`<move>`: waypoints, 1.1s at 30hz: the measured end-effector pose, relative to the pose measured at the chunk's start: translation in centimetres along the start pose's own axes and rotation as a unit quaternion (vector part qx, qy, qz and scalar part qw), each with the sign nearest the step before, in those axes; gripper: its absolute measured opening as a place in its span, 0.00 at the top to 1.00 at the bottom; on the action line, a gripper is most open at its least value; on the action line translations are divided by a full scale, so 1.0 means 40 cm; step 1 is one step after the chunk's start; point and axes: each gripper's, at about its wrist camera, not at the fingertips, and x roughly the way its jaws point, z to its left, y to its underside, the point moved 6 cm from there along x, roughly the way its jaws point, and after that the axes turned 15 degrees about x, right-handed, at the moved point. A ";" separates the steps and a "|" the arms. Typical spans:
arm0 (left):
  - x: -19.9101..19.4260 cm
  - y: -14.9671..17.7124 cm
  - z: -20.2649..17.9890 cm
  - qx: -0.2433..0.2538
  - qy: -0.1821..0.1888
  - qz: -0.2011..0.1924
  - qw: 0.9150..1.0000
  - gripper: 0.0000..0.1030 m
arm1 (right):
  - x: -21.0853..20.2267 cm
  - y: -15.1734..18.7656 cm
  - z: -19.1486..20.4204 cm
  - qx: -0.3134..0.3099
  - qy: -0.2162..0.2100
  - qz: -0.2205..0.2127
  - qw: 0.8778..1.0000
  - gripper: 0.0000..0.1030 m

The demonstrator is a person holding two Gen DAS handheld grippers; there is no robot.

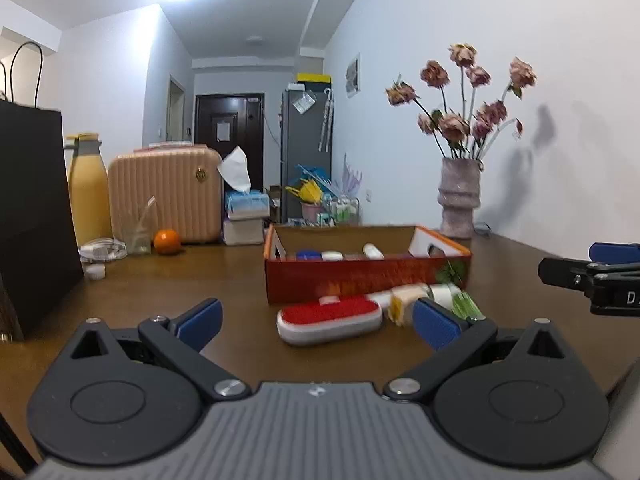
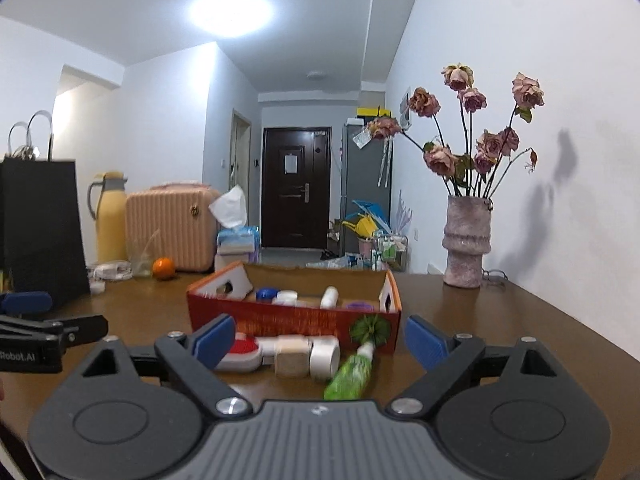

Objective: Organize rigid objects
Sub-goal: 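Withdraw both tools from the box back toward the table items, then grasp the white square plug with the left tool while the right tool grasps the white tape roll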

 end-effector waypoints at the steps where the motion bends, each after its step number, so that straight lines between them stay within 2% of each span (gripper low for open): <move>1: -0.003 0.013 -0.009 0.002 0.005 0.005 1.000 0.00 | -0.013 0.018 -0.001 0.000 0.002 0.003 1.000 0.11; 9: 0.054 0.063 -0.064 0.009 0.035 0.036 0.999 0.00 | -0.018 0.136 -0.026 0.008 0.025 0.055 0.998 0.10; 20: 0.206 0.070 -0.097 0.023 0.068 0.072 0.995 0.00 | 0.125 0.140 -0.054 0.007 0.024 0.092 0.995 0.13; 23: 0.246 0.052 -0.108 0.036 0.082 0.069 0.994 0.00 | 0.160 0.134 -0.060 0.019 0.016 0.097 0.995 0.22; 26: 0.291 0.028 -0.127 0.062 0.097 0.059 0.992 0.00 | 0.201 0.114 -0.067 0.049 -0.003 0.098 0.994 0.42; 27: 0.309 0.022 -0.133 0.071 0.098 0.059 0.991 0.00 | 0.223 0.105 -0.072 0.065 -0.013 0.101 0.993 0.45; 31: 0.377 -0.005 -0.156 0.100 0.118 0.057 0.986 0.09 | 0.319 0.079 -0.085 0.091 -0.028 0.117 0.989 0.50; 33: 0.417 -0.021 -0.165 0.110 0.136 0.057 0.983 0.16 | 0.367 0.067 -0.089 0.098 -0.032 0.123 0.987 0.52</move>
